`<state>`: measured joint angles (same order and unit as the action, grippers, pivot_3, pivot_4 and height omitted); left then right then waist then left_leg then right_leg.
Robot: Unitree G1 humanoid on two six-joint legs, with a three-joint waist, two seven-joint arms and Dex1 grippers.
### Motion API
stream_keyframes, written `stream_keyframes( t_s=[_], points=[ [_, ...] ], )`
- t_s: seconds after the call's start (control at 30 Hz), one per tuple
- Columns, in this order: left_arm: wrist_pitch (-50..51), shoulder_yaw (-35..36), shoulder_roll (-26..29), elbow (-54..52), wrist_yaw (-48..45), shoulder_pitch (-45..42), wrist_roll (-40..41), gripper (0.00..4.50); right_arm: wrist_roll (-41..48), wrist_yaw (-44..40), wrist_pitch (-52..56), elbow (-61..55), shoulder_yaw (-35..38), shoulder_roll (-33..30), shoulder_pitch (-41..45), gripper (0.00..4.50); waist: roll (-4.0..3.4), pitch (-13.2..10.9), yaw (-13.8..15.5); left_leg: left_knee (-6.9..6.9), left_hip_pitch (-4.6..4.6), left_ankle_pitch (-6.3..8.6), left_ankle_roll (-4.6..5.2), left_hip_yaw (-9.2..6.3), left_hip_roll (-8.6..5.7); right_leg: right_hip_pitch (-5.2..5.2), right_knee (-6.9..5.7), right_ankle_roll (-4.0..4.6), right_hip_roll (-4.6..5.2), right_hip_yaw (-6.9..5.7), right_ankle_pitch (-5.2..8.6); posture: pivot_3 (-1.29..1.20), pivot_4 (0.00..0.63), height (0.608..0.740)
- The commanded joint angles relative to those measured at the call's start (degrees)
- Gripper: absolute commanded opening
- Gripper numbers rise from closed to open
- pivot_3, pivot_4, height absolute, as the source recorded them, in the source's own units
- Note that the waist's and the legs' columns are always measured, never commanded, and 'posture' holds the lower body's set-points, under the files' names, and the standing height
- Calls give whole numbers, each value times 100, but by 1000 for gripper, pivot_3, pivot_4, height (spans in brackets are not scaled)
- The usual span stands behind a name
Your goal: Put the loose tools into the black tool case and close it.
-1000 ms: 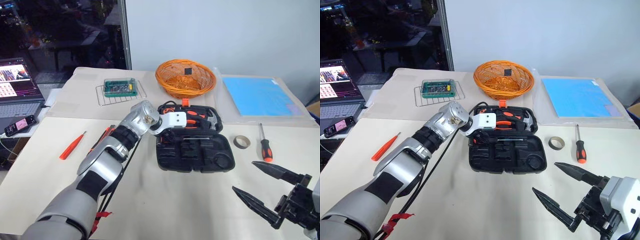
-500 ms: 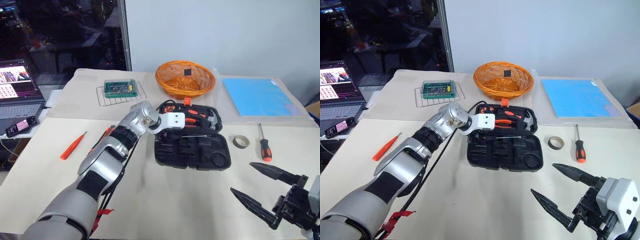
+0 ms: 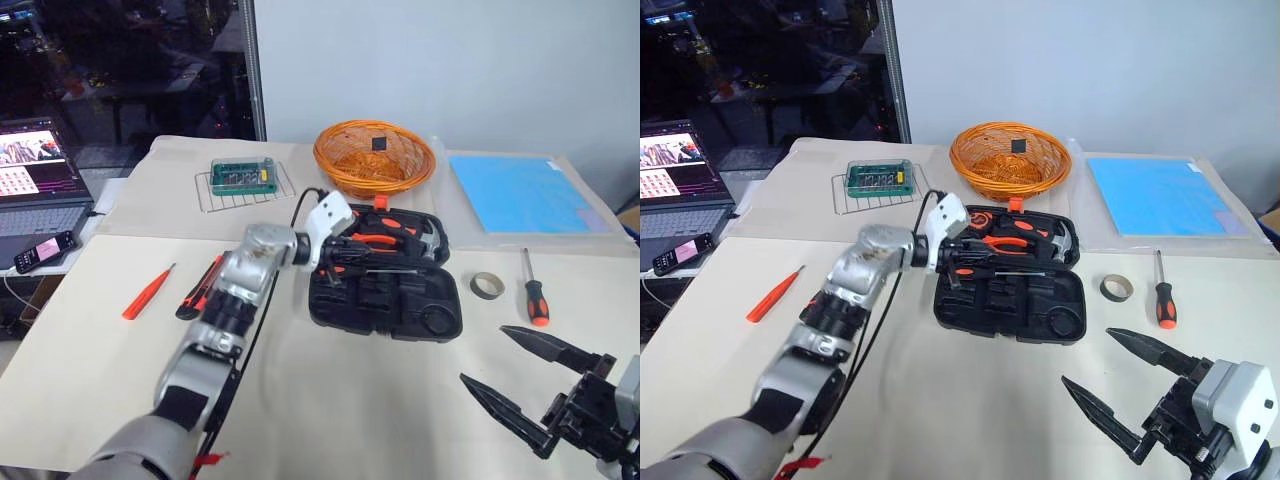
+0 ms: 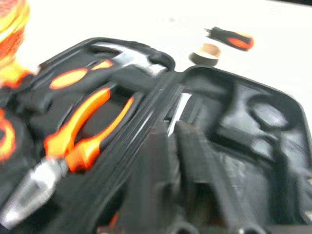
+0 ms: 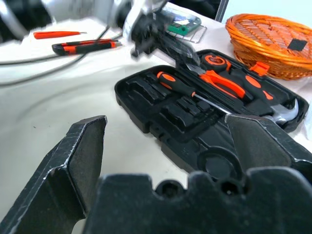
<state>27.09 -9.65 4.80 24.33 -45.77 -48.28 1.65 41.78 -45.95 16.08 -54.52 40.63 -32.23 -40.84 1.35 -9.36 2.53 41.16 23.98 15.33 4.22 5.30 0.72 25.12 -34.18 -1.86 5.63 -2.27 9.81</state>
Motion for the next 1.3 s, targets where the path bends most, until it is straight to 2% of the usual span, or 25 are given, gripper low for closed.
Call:
stream_keyframes(
  t_s=[0.03,0.13,0.2,0.37,0.5,0.57,0.6,0.7,0.8,0.87,0.97,1.03,1.17,1.3],
  points=[
    [110,-598,-58,463,671,168,-639,53,4,89,-60,-61,15,-75,53,4500,-1,1,-11,2,-9,0,0,1,0,-8,0,-1,0,0,-1,0,150,740],
    [125,-1080,62,775,692,365,-1009,53,35,193,58,-47,26,-158,84,4500,4,19,-39,1,-27,1,-1,3,5,-19,-1,1,-3,1,-2,0,150,740],
    [30,-1221,124,741,653,445,-1084,53,-30,329,177,-41,25,-220,91,4500,-4,69,-41,-14,-70,3,-4,6,6,-53,5,6,0,1,3,0,150,740],
    [-426,-849,61,413,667,479,-703,53,-138,946,396,-23,39,-153,253,4500,-19,148,-44,-42,-116,32,-55,4,12,-81,9,14,12,0,18,0,150,740],
    [-762,-1,-38,-965,374,867,369,53,40,2200,1302,-135,-20,-262,676,4500,-30,148,-97,-44,-103,32,-55,4,13,-63,5,16,19,1,16,0,150,740],
    [-458,56,82,-1564,31,1054,735,53,-339,2737,2103,-166,-82,-636,790,4500,-30,148,-105,-42,-64,27,-49,8,10,-23,0,21,31,1,13,0,150,740],
    [-140,167,151,-1866,-94,1122,1028,53,-57,2832,2474,-19,-179,-837,966,4500,-29,148,-97,-40,-45,6,-15,17,6,-4,-8,26,38,4,9,0,150,740],
    [495,350,499,-2880,-508,1387,1791,813,119,3379,3284,555,-514,-1084,1856,4500,-23,144,-114,-35,-29,4,-6,18,-1,2,0,60,39,1,-13,0,150,740],
    [1150,446,852,-3679,-651,1515,2379,1907,-116,3740,3957,1117,-948,-1391,2779,4500,-26,143,-166,-36,-30,6,-1,22,-3,1,4,59,37,6,-12,0,150,740],
    [1464,435,1041,-4081,-701,1577,2675,2661,130,3818,4452,1669,-1072,-1424,3507,4500,-25,141,-163,-34,-32,5,-1,17,-7,-4,2,48,27,3,-5,0,150,740],
    [1734,422,1372,-4460,-857,1671,3008,3722,-381,4162,5179,2679,-1653,-1660,4515,4500,-27,136,-185,-25,-34,3,-1,22,-1,-4,6,26,1,12,7,0,150,740],
    [1933,438,1552,-4676,-972,1718,3305,4419,-913,4365,5501,3393,-2325,-1933,5188,4500,-27,134,-194,-27,-29,2,0,17,-6,-6,3,24,1,16,8,0,150,740],
    [1997,406,1884,-4944,-1063,1799,3520,4419,-1186,4110,5762,4756,-2815,-1857,6289,4500,-33,130,-186,-28,-23,1,-1,26,-2,5,5,33,-13,29,2,0,150,740],
    [1920,395,1972,-4999,-848,1852,3531,4419,-1568,3726,5379,6003,-3260,-1793,6931,4500,-33,130,-187,-38,-21,1,-1,21,-5,3,9,50,-23,35,-7,0,150,740]
  ],
)
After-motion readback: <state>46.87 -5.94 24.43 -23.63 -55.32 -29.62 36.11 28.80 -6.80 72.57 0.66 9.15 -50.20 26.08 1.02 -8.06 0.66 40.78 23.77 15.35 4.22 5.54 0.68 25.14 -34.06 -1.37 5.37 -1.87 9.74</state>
